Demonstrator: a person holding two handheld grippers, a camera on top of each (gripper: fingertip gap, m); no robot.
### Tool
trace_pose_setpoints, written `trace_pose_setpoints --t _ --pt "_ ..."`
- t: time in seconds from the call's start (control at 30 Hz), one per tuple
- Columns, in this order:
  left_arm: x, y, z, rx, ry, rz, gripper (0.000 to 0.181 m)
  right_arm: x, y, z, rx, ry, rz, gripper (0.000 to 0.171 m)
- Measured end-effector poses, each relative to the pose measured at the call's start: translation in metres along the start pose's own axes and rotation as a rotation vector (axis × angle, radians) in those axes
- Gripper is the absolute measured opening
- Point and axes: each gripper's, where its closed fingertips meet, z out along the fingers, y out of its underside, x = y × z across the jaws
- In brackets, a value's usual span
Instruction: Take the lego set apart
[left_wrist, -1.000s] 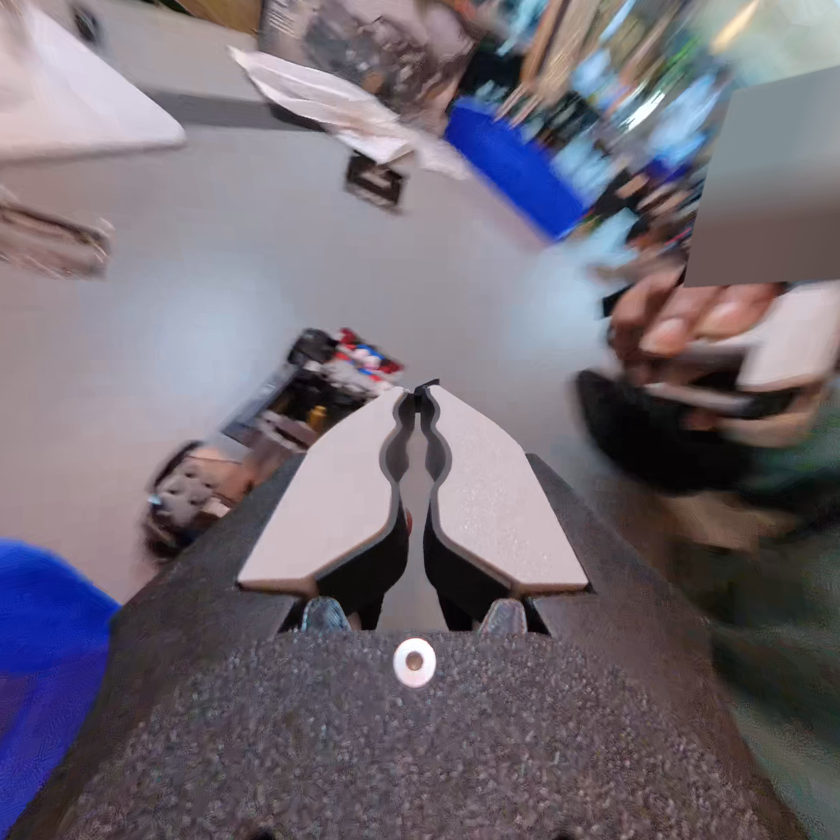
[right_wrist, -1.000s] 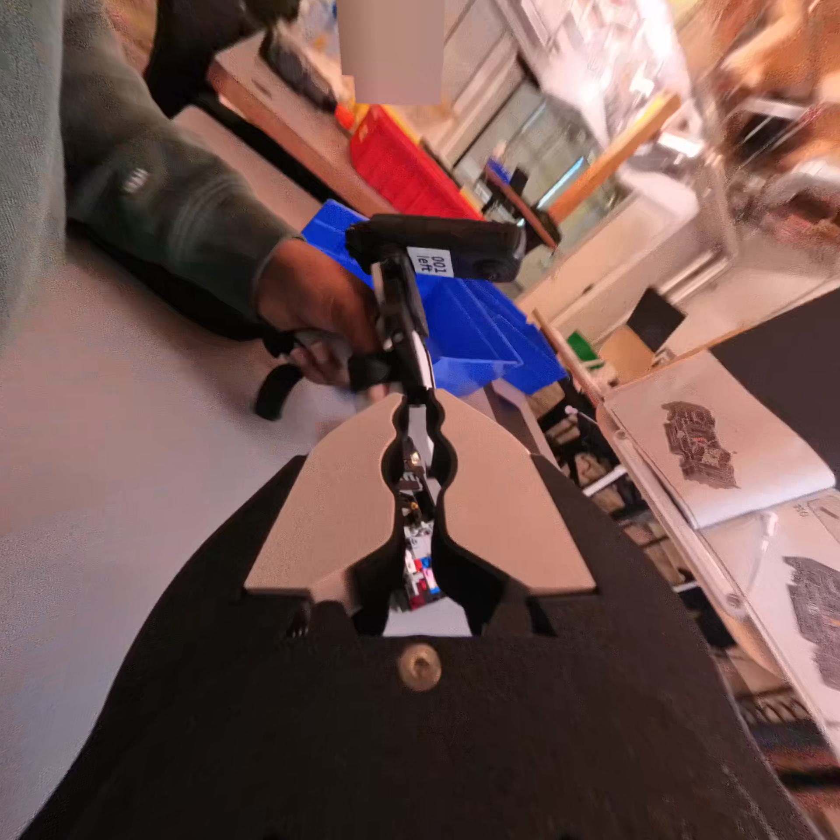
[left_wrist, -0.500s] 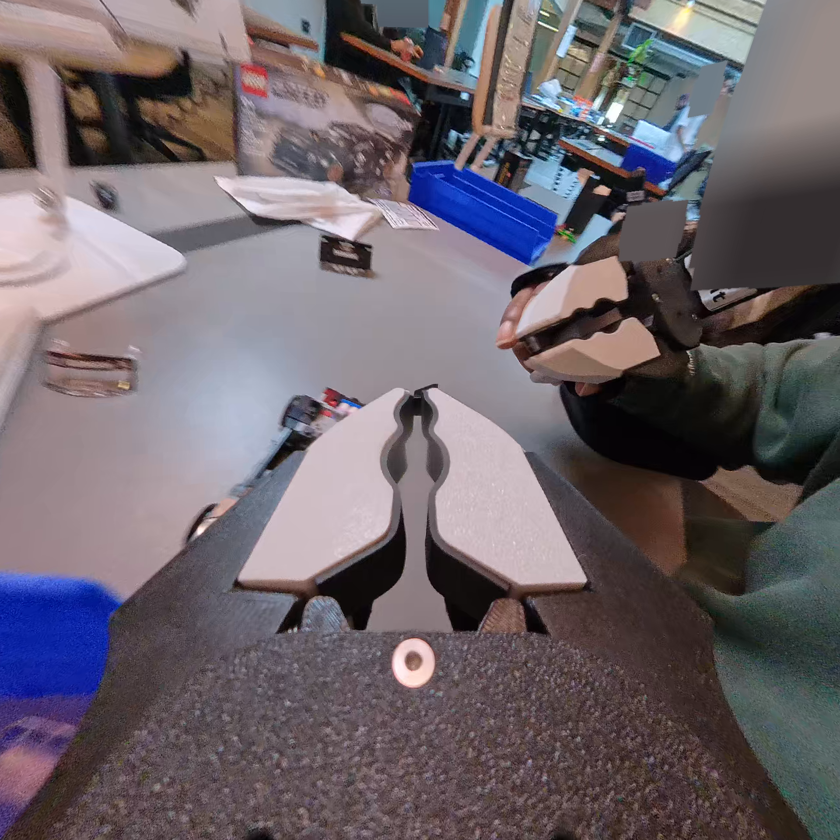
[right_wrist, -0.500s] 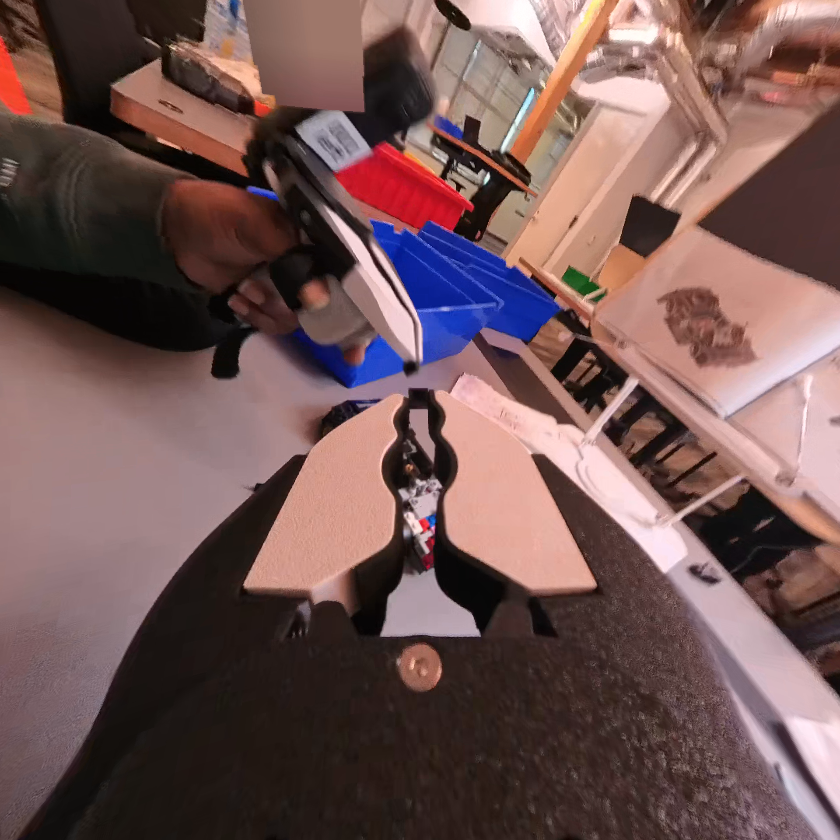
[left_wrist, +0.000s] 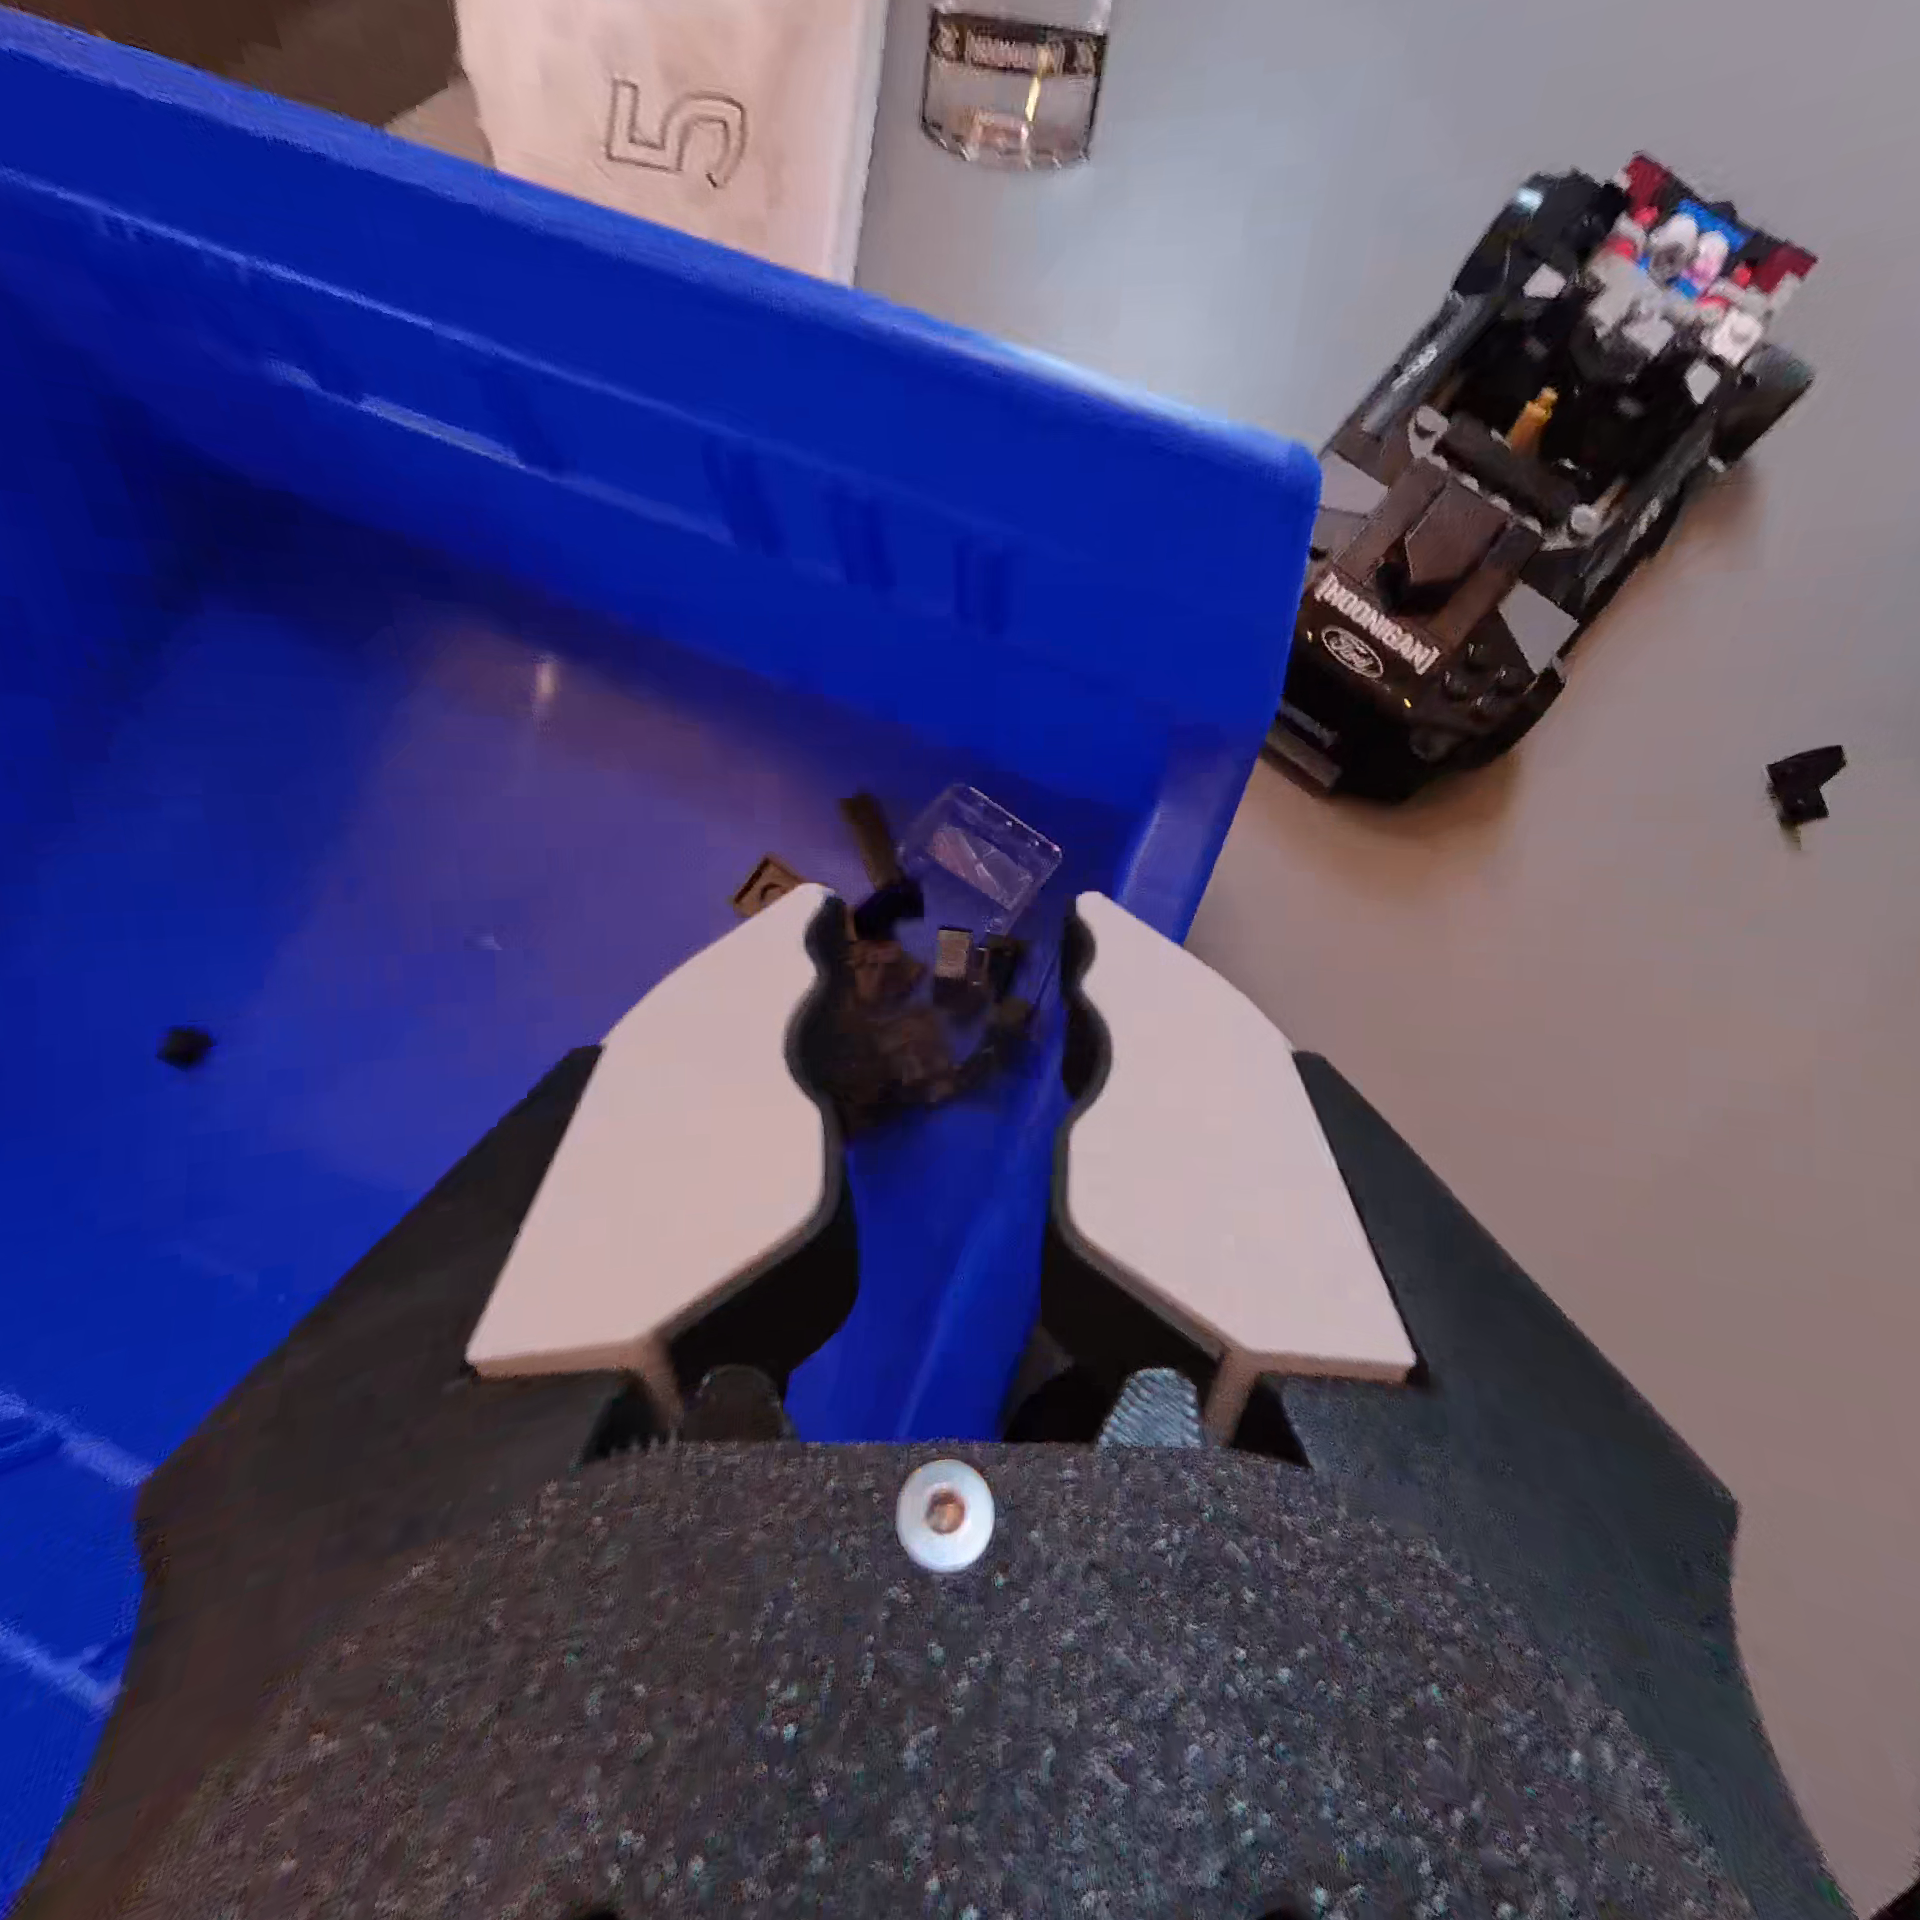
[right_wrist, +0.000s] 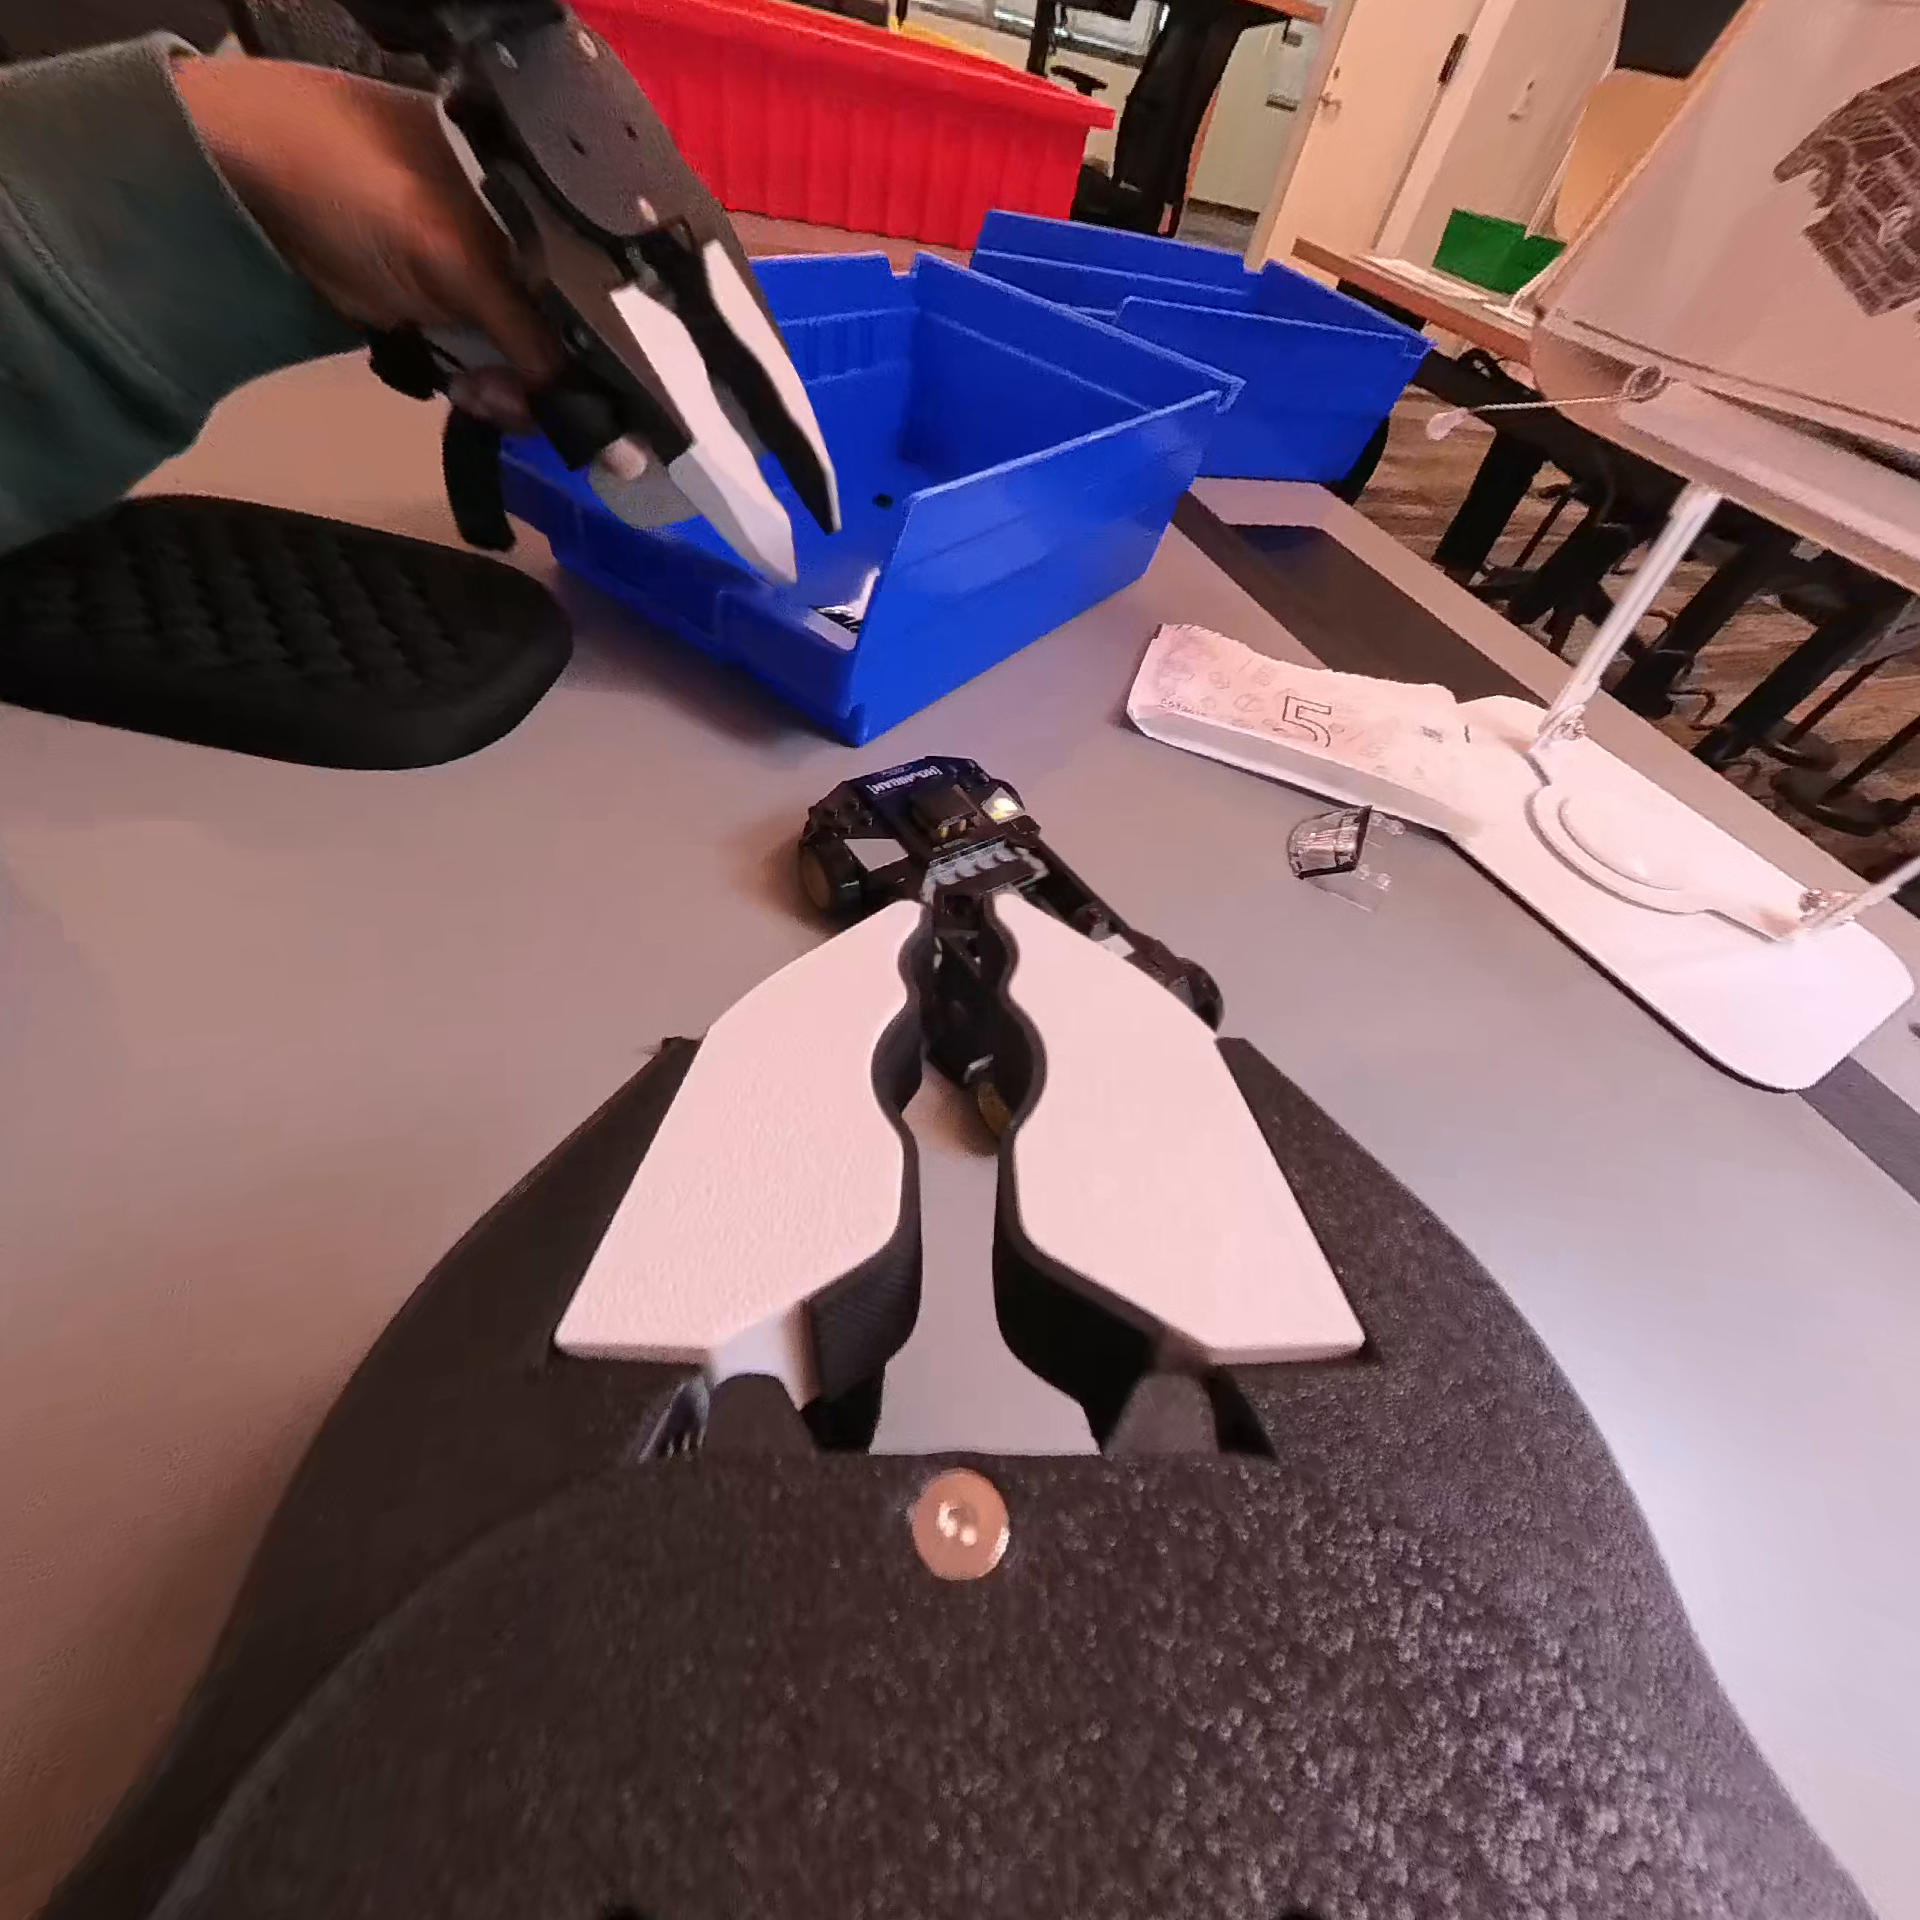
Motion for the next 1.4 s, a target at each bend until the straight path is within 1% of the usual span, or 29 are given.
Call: trace_pose_setpoints --t 0.03,0.07,0.1,0.17,0.23,0.3,0.33,0.4,0.5,0.63,0.73,0.8,0.87,0.93,1.0,1.03,1.07,1.1,1.17,1.23,1.27,1.3,1.4 --pt "0.001 -0.002 0.001 0.017 0.002 -0.005 0.041 -0.001 0.000 0.000 -0.001 -0.002 -0.003 0.008" --pt "0.001 -0.006 0.000 0.048 0.003 -0.002 0.049 -0.002 0.001 0.000 -0.003 -0.004 -0.002 0.008" --pt "0.003 -0.014 -0.004 0.097 0.003 0.006 0.052 -0.002 0.001 0.001 -0.004 -0.006 0.003 0.008" --pt "0.014 -0.035 -0.015 0.215 0.025 0.022 0.053 -0.004 0.000 0.003 0.002 -0.019 0.024 0.008" --pt "0.050 -0.055 -0.027 0.338 0.166 0.076 0.051 -0.010 -0.005 0.006 0.031 -0.060 0.075 0.008" --pt "0.099 -0.074 -0.042 0.485 0.330 0.187 0.041 -0.022 -0.014 0.009 0.073 -0.154 0.199 0.008" --pt "0.120 -0.081 -0.048 0.558 0.364 0.262 0.039 -0.028 -0.019 0.009 0.094 -0.206 0.279 0.008" --pt "0.151 -0.087 -0.051 0.626 0.359 0.409 0.035 -0.037 -0.029 0.009 0.146 -0.292 0.423 0.008" --pt "0.177 -0.095 -0.055 0.712 0.315 0.558 0.029 -0.043 -0.044 0.006 0.209 -0.379 0.614 0.008" --pt "0.190 -0.100 -0.059 0.764 0.258 0.664 0.024 -0.046 -0.063 -0.001 0.297 -0.524 0.889 0.008" --pt "0.195 -0.102 -0.055 0.763 0.206 0.727 0.022 -0.050 -0.068 -0.004 0.325 -0.596 0.987 0.008" --pt "0.200 -0.101 -0.055 0.773 0.191 0.769 0.009 -0.051 -0.069 -0.005 0.333 -0.621 1.016 0.008" --pt "0.201 -0.102 -0.056 0.784 0.159 0.786 0.009 -0.051 -0.070 -0.006 0.338 -0.637 1.027 0.008" --pt "0.199 -0.102 -0.058 0.799 0.138 0.789 0.008 -0.050 -0.070 -0.007 0.341 -0.639 1.015 0.009" --pt "0.188 -0.102 -0.060 0.798 0.119 0.766 0.007 -0.042 -0.064 -0.007 0.329 -0.594 0.965 0.015" --pt "0.171 -0.103 -0.061 0.781 0.078 0.741 0.007 -0.037 -0.058 -0.007 0.308 -0.561 0.902 0.020" --pt "0.145 -0.104 -0.060 0.742 0.002 0.704 0.007 -0.034 -0.047 -0.006 0.255 -0.517 0.802 0.023" --pt "0.113 -0.100 -0.055 0.659 -0.069 0.641 0.007 -0.033 -0.032 -0.003 0.165 -0.455 0.670 0.024" --pt "0.049 -0.075 -0.039 0.426 -0.134 0.449 0.008 -0.031 0.004 0.006 -0.041 -0.325 0.393 0.026" --pt "0.017 -0.043 -0.024 0.236 -0.091 0.253 0.008 -0.039 0.029 0.014 -0.197 -0.284 0.213 0.028" --pt "0.012 -0.032 -0.019 0.185 -0.046 0.171 0.016 -0.047 0.036 0.017 -0.249 -0.296 0.167 0.028" --pt "0.012 -0.023 -0.015 0.149 0.008 0.104 0.031 -0.054 0.042 0.021 -0.291 -0.308 0.138 0.028" --pt "0.012 -0.017 -0.013 0.146 0.070 0.001 0.059 -0.066 0.058 0.030 -0.398 -0.318 0.049 0.028"
